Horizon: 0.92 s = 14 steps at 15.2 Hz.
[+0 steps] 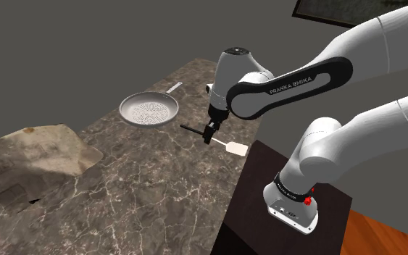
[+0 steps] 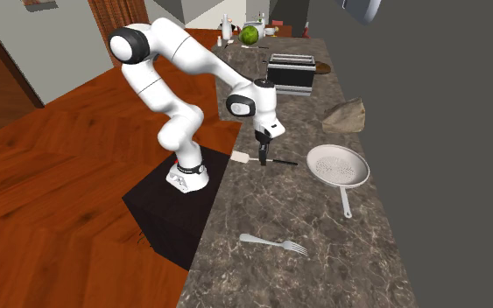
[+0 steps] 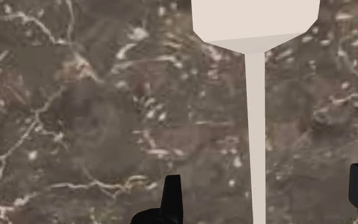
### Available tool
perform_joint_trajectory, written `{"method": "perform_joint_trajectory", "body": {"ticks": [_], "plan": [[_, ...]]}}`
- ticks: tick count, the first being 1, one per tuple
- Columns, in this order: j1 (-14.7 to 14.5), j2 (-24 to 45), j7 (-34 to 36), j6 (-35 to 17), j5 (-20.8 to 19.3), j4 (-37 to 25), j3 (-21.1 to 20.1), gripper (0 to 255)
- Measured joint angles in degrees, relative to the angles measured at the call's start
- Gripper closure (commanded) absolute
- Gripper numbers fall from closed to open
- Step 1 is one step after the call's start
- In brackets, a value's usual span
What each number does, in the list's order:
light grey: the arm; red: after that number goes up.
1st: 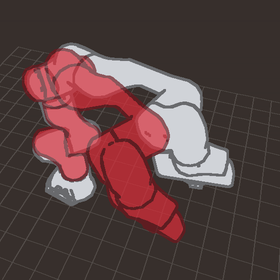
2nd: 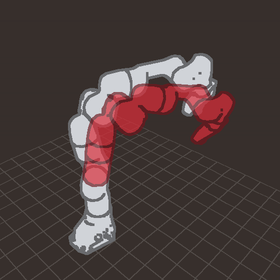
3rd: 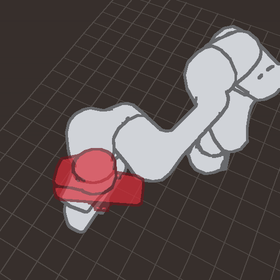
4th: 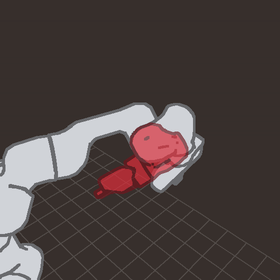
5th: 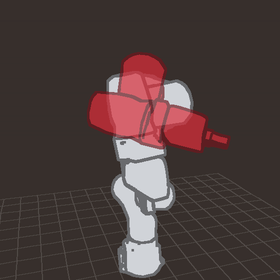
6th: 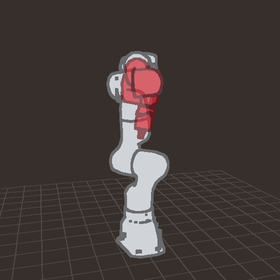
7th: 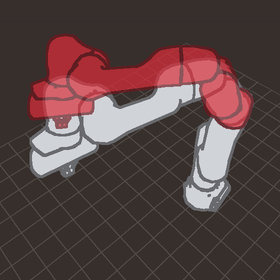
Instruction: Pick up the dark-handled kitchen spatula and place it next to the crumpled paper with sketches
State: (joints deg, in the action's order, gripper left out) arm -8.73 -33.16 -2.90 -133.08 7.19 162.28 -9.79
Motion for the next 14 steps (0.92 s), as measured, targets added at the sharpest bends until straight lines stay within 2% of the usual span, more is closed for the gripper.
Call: {"method": "perform_joint_trajectory", "body": {"ticks": [3, 4, 14], "plan": [[0.01, 0.09, 0.00, -0.13, 0.00, 0.03, -0.01, 0], [0.01, 0.09, 0.00, -0.13, 0.00, 0.03, -0.01, 255], [0.01, 0.09, 0.00, -0.14, 0.00, 0.03, -0.01, 255]]}}
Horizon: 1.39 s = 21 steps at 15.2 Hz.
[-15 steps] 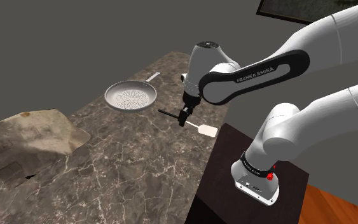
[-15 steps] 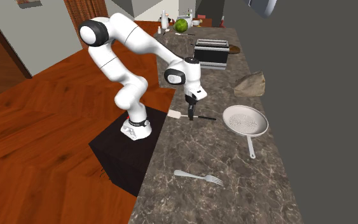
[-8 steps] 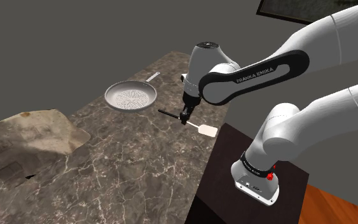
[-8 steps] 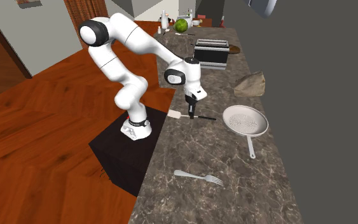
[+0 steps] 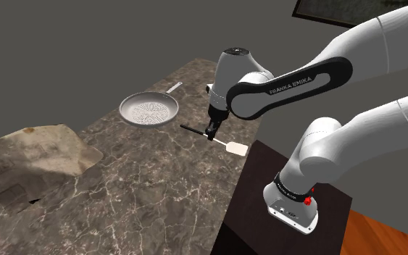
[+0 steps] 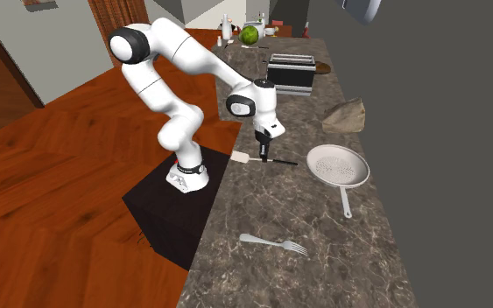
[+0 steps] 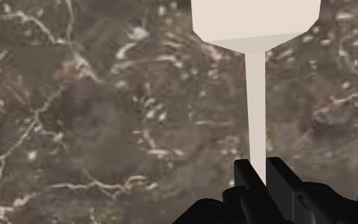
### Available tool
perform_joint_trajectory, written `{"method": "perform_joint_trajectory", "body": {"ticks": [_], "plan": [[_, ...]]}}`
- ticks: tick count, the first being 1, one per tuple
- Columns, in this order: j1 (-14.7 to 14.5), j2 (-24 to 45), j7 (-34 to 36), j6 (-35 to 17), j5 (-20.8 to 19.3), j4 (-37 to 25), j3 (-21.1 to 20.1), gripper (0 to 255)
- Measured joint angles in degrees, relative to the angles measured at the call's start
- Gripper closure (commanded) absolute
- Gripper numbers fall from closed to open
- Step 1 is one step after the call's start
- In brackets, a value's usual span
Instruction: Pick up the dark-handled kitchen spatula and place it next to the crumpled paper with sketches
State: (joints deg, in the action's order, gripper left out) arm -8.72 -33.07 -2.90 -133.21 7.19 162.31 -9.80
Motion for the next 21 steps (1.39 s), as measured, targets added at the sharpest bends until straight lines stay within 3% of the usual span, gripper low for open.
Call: {"method": "perform_joint_trajectory", "body": {"ticks": [21], "plan": [[0.32, -7.61, 0.17, 18.44, -1.19, -10.88, 1.51, 255]]}}
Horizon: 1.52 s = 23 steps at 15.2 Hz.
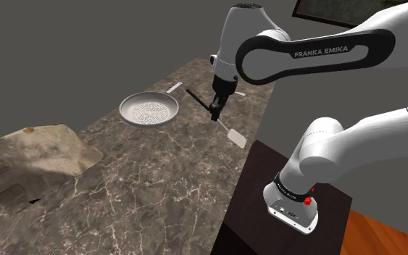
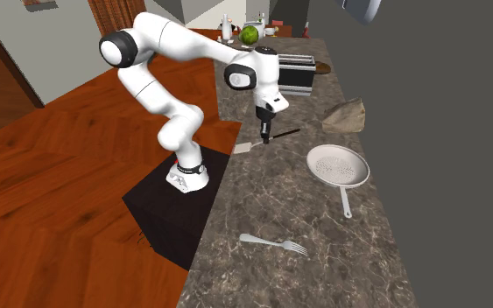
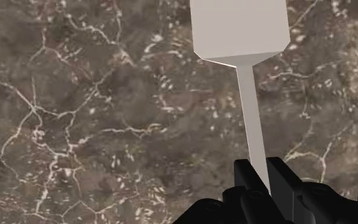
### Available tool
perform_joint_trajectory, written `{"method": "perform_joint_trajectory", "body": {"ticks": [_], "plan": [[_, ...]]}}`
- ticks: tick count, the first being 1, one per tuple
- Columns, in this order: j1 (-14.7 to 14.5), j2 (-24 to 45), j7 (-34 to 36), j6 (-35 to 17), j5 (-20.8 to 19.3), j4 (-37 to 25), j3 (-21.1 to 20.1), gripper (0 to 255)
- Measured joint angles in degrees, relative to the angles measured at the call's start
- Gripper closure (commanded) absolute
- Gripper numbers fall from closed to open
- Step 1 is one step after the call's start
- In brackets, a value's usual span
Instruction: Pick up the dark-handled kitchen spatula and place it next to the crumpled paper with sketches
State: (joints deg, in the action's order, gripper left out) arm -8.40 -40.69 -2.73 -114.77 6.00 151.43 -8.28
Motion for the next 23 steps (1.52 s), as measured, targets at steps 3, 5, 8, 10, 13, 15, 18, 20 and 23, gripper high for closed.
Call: {"method": "perform_joint_trajectory", "body": {"ticks": [3, 5, 8, 10, 13, 15, 18, 20, 23], "plan": [[0.03, -0.56, 0.12, 2.83, -0.15, -2.28, 0.16, 255], [0.15, -0.48, 0.05, 4.20, -0.33, -3.71, 0.34, 255], [0.26, -0.78, 0.00, 6.53, -0.54, -5.74, 0.60, 255], [0.28, -0.68, 0.13, 8.17, -0.61, -7.48, 0.63, 255], [0.37, -0.86, 0.12, 10.75, -0.80, -9.88, 0.87, 255], [0.46, -0.78, 0.05, 12.09, -0.95, -11.29, 1.04, 255], [0.03, 0.59, 1.56, 12.35, -0.34, -13.03, -0.31, 255], [-0.64, 2.90, 4.06, 11.98, 0.61, -15.10, -2.59, 255], [-1.35, 7.39, 7.87, 10.66, 1.59, -18.52, -6.07, 255]]}}
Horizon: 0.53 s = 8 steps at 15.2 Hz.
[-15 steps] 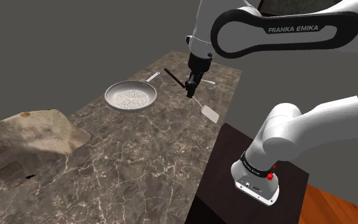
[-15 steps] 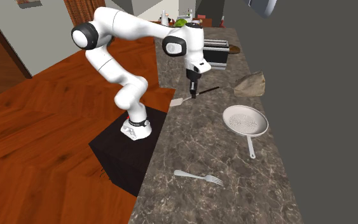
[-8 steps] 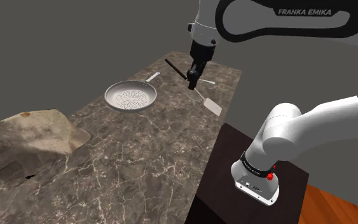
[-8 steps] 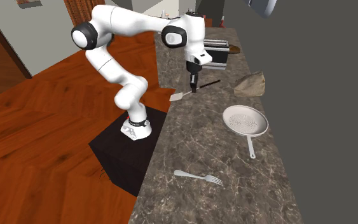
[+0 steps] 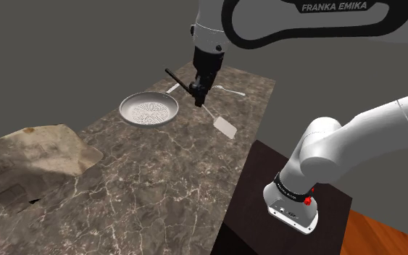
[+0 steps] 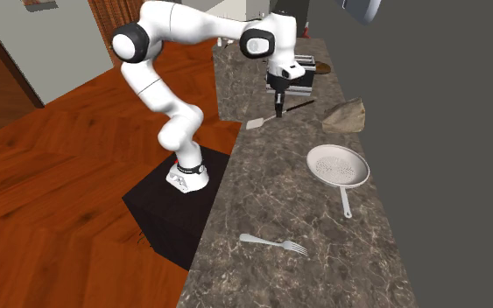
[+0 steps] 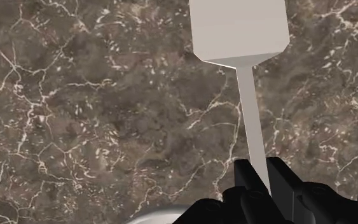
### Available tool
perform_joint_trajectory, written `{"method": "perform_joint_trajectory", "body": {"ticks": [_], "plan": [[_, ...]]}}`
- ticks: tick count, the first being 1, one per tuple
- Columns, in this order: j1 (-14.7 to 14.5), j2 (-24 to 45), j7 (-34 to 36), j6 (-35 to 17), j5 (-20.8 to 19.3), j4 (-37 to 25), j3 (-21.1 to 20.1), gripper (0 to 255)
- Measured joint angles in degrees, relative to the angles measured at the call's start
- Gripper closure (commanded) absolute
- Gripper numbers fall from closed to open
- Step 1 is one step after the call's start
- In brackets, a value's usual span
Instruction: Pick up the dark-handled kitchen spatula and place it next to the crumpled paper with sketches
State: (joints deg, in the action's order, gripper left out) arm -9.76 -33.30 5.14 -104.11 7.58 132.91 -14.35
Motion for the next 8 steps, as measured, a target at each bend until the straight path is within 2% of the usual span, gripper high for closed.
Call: {"method": "perform_joint_trajectory", "body": {"ticks": [8], "plan": [[-0.83, 12.66, 10.32, -1.92, -0.58, -11.29, -8.68, 255]]}}
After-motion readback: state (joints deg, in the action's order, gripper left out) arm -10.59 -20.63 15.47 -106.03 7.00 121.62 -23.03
